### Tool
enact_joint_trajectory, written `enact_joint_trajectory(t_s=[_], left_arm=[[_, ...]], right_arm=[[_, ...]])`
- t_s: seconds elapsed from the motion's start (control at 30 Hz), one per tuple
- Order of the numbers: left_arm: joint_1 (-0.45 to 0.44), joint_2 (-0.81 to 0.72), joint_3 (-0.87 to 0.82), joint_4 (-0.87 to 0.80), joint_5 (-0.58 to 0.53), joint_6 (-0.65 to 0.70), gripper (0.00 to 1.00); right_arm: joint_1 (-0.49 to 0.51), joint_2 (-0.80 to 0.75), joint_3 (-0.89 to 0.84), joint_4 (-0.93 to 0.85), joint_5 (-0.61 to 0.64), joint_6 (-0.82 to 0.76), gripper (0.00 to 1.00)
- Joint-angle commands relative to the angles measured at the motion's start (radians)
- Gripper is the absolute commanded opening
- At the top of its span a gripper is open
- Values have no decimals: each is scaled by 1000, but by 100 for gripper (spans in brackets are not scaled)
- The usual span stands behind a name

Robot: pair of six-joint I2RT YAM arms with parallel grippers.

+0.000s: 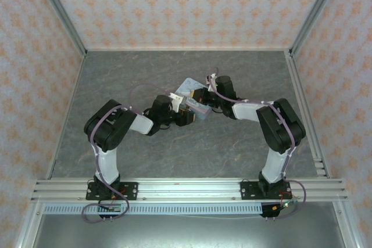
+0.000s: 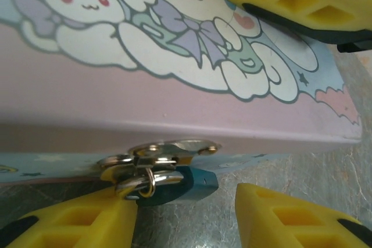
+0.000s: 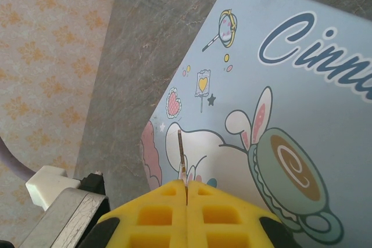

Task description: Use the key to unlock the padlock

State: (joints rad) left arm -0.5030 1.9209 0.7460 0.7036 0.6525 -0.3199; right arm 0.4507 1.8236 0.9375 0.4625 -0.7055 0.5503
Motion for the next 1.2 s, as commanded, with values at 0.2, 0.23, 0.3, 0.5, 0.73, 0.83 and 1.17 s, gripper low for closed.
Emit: enact_joint_trajectory(t_s=[0.2,0.23,0.3,0.5,0.73,0.83,1.17], left_arm=[[-12,21,55,-68,-69,-21,48],[-12,23,63,-72,-68,-26,48],[-12,28,79,-91,-76,-36,47],[-10,36,117,-140,-86,-66,45],[-6,38,125,-149,-91,-80,34],[-5,33,121,-144,-91,-83,29],[-5,-27,110,-142,-64,-127,24]], right_arm=[[3,22,-13,-21,-19,7,0],[3,22,-13,-21,-19,9,0],[4,22,-12,-22,-20,8,0],[8,22,-11,-25,-21,11,0],[8,20,-12,-24,-23,10,0],[9,12,-12,-21,-23,9,0],[9,-131,-11,-71,20,-71,0]])
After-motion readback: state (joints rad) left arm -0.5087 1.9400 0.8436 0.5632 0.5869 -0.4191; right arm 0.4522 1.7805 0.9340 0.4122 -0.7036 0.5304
